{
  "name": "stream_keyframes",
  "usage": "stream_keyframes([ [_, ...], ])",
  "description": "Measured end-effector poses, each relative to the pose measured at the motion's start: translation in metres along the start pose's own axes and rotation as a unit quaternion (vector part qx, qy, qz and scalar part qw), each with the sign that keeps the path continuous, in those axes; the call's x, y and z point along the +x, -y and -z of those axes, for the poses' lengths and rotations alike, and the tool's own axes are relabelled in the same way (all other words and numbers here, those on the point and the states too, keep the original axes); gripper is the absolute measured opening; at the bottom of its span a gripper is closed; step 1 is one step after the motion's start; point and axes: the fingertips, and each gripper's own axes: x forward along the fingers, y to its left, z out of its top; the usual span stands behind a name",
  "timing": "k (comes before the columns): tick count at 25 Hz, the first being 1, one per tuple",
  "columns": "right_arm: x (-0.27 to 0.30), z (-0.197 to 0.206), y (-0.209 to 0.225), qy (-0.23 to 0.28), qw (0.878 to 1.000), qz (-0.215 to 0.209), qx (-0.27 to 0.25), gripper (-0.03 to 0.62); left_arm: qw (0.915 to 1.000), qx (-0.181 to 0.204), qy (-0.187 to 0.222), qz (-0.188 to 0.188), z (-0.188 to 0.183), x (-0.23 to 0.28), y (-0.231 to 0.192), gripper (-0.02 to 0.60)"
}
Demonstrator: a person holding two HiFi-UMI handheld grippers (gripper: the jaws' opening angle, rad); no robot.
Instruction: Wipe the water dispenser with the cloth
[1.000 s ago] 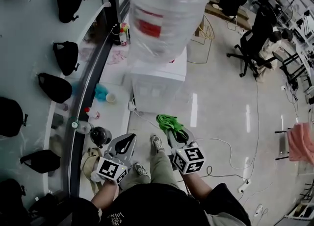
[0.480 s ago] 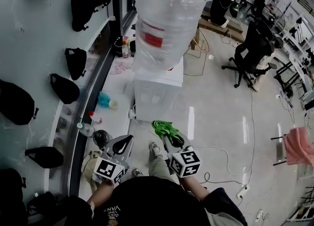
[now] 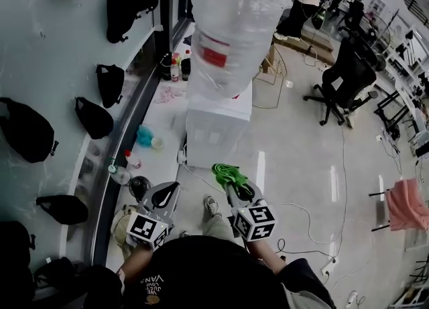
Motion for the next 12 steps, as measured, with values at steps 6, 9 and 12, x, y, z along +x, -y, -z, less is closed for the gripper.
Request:
stream_keyframes([
  [6, -0.0019, -0.005, -0.0016, 0.003, 1.0, -0.001, -0.008, 0.086, 1.0, 0.004, 0.002, -0.005, -0.0044, -0.0032, 0.001, 0.0],
  [9, -0.0018, -0.0084, -0.0046, 0.007, 1.0, -0.003, -0.01, 0.086, 1.0, 0.007, 0.003, -0.005, -0.0062, -0.0045, 0.002, 0.0],
  [12, -0.0014, -0.0071, -0.0066, 0.006, 1.0, -0.007, -0.013, 0.086, 1.0, 0.008, 0.001, -0.005, -0.0056, -0.0055, 0.003, 0.0],
])
